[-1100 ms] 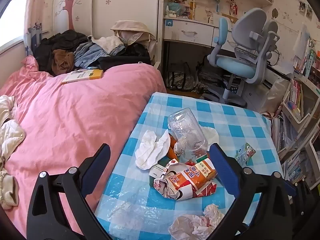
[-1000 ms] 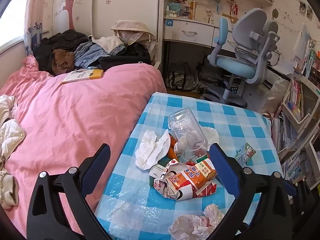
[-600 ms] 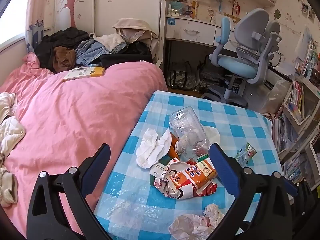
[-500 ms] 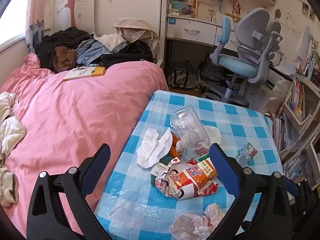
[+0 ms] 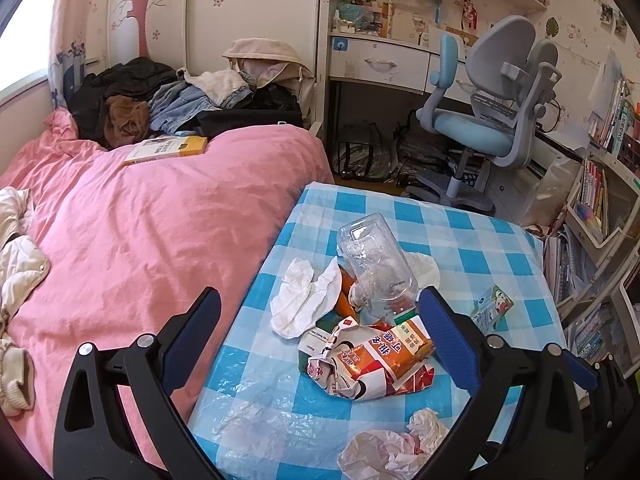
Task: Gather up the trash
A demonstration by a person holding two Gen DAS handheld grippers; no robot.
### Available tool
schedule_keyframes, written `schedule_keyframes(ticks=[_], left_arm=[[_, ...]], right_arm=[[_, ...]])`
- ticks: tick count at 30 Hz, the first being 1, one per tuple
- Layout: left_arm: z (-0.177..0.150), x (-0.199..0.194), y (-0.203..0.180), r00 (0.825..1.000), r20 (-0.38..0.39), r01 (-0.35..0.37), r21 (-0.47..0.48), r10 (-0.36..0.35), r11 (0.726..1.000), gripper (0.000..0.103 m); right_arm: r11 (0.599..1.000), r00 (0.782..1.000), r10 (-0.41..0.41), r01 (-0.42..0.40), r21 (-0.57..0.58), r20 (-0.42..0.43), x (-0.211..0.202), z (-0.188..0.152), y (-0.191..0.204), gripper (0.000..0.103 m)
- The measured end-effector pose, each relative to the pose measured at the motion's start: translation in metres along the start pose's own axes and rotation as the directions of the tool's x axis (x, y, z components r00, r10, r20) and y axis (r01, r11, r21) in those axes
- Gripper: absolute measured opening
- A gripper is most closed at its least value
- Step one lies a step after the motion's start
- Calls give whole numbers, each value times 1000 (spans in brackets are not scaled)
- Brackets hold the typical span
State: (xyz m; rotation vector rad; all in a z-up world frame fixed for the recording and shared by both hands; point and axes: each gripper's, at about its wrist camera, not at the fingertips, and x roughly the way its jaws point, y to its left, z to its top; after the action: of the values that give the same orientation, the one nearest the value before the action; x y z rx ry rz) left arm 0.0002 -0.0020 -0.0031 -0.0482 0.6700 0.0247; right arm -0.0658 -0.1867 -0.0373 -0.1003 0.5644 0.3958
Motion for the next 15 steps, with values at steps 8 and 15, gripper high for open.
schedule_keyframes(ticks=[8,15], left_arm=[[0,-1,-7,1000,9,16,16,-16,1000,95],[2,-8,-7,998,29,49,16,-50,999,95]], right_arm=[[1000,1000,2,-2,0,1,-1,0,0,96],[1000,1000,7,-7,-12,-3,6,4,6,96]])
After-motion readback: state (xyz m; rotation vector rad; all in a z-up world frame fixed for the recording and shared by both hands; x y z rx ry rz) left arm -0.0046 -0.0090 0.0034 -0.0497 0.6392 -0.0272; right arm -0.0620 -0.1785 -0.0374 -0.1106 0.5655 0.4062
